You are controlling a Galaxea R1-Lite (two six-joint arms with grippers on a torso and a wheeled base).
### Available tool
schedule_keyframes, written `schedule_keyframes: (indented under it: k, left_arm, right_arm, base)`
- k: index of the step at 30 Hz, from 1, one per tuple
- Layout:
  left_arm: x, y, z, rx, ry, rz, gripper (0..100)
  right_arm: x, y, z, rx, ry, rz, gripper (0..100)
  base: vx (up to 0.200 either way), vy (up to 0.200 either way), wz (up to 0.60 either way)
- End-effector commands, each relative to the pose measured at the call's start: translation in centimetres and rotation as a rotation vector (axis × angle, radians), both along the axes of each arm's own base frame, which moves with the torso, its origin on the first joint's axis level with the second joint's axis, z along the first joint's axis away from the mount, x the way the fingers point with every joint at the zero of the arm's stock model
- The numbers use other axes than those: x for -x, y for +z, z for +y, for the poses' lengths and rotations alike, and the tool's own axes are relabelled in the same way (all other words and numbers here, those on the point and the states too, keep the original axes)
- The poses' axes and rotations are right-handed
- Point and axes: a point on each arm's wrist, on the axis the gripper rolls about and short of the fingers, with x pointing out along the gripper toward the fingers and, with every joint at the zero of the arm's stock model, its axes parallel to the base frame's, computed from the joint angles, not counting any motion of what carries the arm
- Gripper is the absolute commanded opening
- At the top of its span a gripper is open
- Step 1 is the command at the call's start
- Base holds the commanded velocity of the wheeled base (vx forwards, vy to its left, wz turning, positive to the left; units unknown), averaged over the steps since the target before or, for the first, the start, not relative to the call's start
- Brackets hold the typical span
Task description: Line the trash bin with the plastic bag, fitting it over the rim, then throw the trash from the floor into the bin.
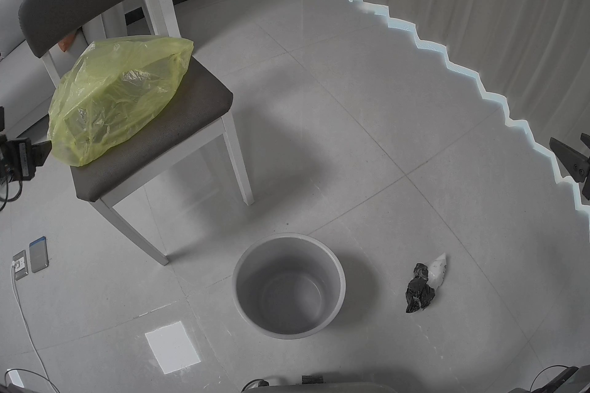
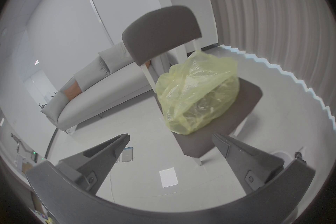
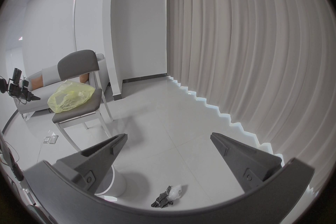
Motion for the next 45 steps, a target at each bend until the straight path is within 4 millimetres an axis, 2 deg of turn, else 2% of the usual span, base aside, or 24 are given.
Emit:
schedule_keyframes:
  k: [1, 9, 13, 20, 27, 44, 45]
  left_arm:
    - [-6.3, -1.4, 2.2, -0.007, 0.075, 0.118, 100]
    - [-8.9, -1.8, 2.6, -0.011, 0.076, 0.110, 100]
    - [-10.3, -2.8, 2.9, -0.012, 0.081, 0.111, 100]
    - [-10.9, -3.8, 3.9, 0.005, 0.104, 0.129, 100]
    - [-13.1, -5.5, 5.1, 0.004, 0.117, 0.102, 100]
    - [-15.8, -7.3, 5.7, 0.006, 0.101, 0.129, 100]
    - [-15.8, -7.3, 5.7, 0.005, 0.100, 0.130, 0]
  right_arm:
    - [-1.6, -0.6, 0.3, -0.012, 0.024, 0.046, 100]
    - [-1.5, -0.7, 0.6, -0.011, 0.041, 0.050, 100]
    - [-1.5, -0.7, 0.6, -0.011, 0.041, 0.050, 100]
    - [-1.5, -0.5, 0.6, -0.011, 0.042, 0.043, 100]
    - [-1.6, -1.0, 0.7, -0.011, 0.048, 0.064, 100]
    - [-2.6, -1.9, 1.1, -0.007, 0.071, 0.112, 100]
    - [-2.6, -1.9, 1.1, -0.007, 0.071, 0.112, 100]
  base:
    - [0.000, 0.000, 0.00]
    - [0.000, 0.000, 0.00]
    - [0.000, 0.000, 0.00]
    - [0.000, 0.000, 0.00]
    - [0.000, 0.000, 0.00]
    - [0.000, 0.000, 0.00]
    - [0.000, 0.000, 0.00]
